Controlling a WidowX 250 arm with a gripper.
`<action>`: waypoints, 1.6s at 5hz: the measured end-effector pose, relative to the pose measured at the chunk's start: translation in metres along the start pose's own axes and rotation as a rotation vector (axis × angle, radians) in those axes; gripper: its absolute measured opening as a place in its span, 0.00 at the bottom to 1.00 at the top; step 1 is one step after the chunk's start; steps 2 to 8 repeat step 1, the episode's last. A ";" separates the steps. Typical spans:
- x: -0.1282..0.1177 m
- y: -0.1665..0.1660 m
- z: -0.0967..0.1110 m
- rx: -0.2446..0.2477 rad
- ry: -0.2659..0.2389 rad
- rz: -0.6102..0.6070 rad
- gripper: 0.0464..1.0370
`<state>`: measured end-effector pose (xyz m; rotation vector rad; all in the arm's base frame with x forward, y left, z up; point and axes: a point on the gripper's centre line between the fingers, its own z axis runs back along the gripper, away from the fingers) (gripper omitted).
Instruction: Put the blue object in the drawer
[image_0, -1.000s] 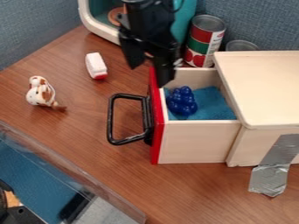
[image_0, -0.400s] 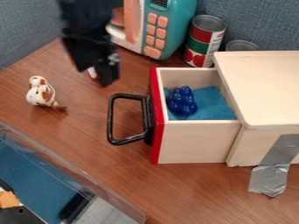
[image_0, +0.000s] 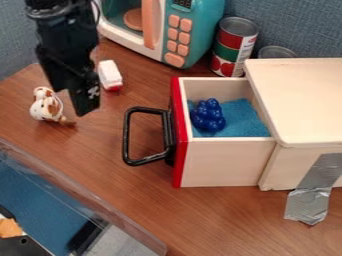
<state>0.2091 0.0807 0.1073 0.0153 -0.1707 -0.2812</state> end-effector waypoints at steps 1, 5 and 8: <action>-0.001 0.003 0.001 0.084 0.055 -0.034 0.96; -0.001 0.003 0.001 0.084 0.055 -0.034 0.96; -0.001 0.003 0.001 0.084 0.055 -0.034 0.96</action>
